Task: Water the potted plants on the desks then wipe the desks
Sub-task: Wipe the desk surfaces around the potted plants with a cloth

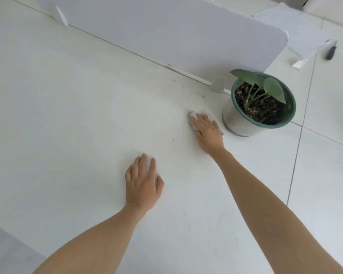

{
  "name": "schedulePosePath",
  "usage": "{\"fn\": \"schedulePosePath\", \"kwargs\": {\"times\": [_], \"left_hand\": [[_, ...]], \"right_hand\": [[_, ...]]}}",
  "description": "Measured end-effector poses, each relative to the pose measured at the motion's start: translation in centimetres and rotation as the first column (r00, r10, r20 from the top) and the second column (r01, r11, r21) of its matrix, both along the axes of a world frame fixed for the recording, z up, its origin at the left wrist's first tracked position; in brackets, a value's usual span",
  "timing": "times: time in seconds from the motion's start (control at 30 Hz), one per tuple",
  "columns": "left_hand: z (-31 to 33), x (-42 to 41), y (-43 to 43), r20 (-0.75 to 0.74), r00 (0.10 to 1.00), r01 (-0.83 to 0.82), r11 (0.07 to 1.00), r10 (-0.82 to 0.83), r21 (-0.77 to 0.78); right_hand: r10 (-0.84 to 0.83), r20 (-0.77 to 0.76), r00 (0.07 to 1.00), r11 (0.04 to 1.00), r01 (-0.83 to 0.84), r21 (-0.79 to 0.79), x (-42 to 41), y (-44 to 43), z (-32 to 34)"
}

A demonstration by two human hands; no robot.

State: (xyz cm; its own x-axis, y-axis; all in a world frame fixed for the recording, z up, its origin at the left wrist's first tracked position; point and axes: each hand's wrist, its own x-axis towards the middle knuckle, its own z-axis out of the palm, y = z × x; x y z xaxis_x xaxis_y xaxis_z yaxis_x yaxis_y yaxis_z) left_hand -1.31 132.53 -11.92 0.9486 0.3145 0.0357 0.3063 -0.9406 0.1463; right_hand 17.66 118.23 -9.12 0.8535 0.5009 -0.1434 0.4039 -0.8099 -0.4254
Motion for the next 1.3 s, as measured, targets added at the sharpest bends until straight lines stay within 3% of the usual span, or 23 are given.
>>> {"fn": "schedulePosePath", "kwargs": {"times": [0.1,0.2,0.3,0.4,0.5,0.63,0.8,0.93,0.97,1.03,1.1,1.17,1.3], "left_hand": [[0.3,0.0,0.0,-0.022,1.000,-0.006,1.000,0.006,-0.010],[0.4,0.1,-0.1,-0.029,1.000,-0.004,0.999,0.003,-0.032],[0.5,0.1,-0.2,-0.027,1.000,0.001,0.999,-0.002,-0.037],[0.5,0.1,-0.2,-0.068,0.998,0.007,0.999,-0.009,-0.034],[0.7,0.0,-0.2,-0.115,0.993,0.024,0.999,-0.029,-0.040],[1.0,0.1,-0.3,-0.138,0.990,0.025,0.997,-0.034,-0.068],[1.3,-0.1,-0.2,-0.147,0.988,0.032,0.989,-0.053,-0.145],[1.8,-0.3,-0.2,-0.112,0.994,-0.013,0.973,-0.013,-0.231],[2.0,-0.5,-0.3,-0.106,0.994,-0.035,0.968,0.008,-0.250],[2.4,-0.7,0.0,-0.069,0.997,-0.066,0.940,0.046,-0.333],[3.4,-1.1,0.6,0.008,0.999,-0.042,0.887,0.052,-0.460],[4.9,-2.6,1.1,0.059,0.996,-0.020,0.835,0.063,-0.550],[8.1,-8.8,0.3,0.071,0.974,-0.096,0.674,0.215,-0.732]], "right_hand": [[0.166,0.024,0.986,0.986,-0.166,0.024,-3.1,-3.3,-0.3],[0.194,0.041,0.980,0.981,-0.194,-0.001,-4.7,-8.5,-0.5],[-0.090,0.120,0.989,0.994,0.082,0.073,-5.3,-14.2,0.8],[-0.551,0.112,0.827,0.832,0.535,0.146,-5.1,-17.4,2.1],[-0.673,0.050,0.738,0.740,0.670,0.059,-6.1,-16.3,1.3],[-0.531,0.098,0.841,0.846,0.534,0.001,-9.2,-11.8,-0.5],[-0.302,0.094,0.949,0.952,0.295,0.083,-14.8,-7.4,-0.8],[-0.074,-0.027,0.997,0.982,0.078,0.173,-19.1,-5.8,0.9],[-0.059,-0.105,0.993,0.973,0.081,0.215,-19.9,-5.8,1.9],[-0.137,-0.336,0.932,0.917,0.247,0.313,-21.0,-6.3,3.8],[-0.243,-0.489,0.838,0.755,0.480,0.447,-21.9,-7.2,5.5],[-0.292,-0.537,0.792,0.620,0.584,0.524,-22.7,-8.2,6.7],[-0.282,-0.593,0.754,0.547,0.635,0.546,-25.2,-9.2,7.6]]}}
